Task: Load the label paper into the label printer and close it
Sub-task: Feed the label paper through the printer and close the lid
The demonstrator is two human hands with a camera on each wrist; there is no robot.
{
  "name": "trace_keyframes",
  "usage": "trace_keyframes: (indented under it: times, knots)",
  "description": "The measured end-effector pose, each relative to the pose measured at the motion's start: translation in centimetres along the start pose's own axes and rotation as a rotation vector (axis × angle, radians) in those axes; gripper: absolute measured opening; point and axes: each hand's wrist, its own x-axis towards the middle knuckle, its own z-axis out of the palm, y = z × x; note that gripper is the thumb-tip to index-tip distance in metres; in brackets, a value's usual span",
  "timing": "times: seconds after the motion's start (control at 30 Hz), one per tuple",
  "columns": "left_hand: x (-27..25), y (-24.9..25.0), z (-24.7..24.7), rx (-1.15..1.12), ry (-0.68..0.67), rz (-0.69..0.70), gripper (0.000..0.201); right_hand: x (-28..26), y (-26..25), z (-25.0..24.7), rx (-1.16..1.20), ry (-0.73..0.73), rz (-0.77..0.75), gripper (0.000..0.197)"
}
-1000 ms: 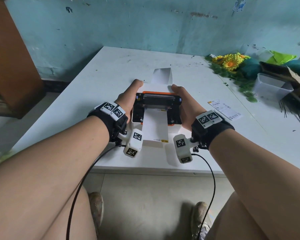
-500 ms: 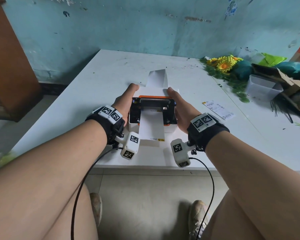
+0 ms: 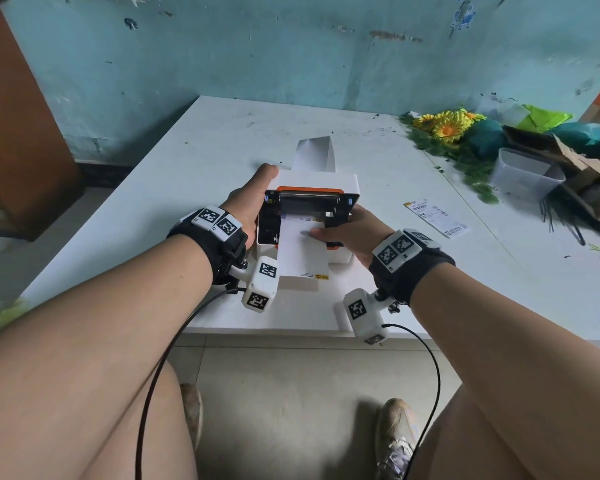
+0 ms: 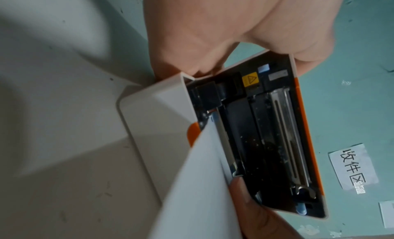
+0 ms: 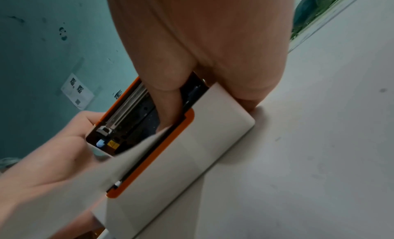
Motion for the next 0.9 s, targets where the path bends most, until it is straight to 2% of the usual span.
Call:
trace_keyframes:
  times: [0.07,0.17,0.23,0.47,0.9]
  knots:
    - [0.05,0.05,-0.01,-0.006,-0.01,0.002,0.069,0.22,-0.11,-0.05,0.0,0.006,0.007,0.032]
    - [0.0,0.15,-0.11,-0.01,-0.017,-0.003,0.066,0.65,0.13,-0.25,0.037,0.002,0.048,0.044]
    - [0.01,0.14,-0.16,0.005,-0.022,-0.012,0.072,0.74,0.16,-0.28,0.065,0.01,0.073,0.049]
    - [-0.25,0.26,-0.06,0.02,-0.031,-0.009,0.07,0.69,-0.18,-0.44,0.098,0.012,0.106,0.053]
    - [-0.45,0.39,-0.14,0.044,-0.045,-0.002,0.078,0.34,-0.36,-0.44,0.071,0.014,0.093,0.053]
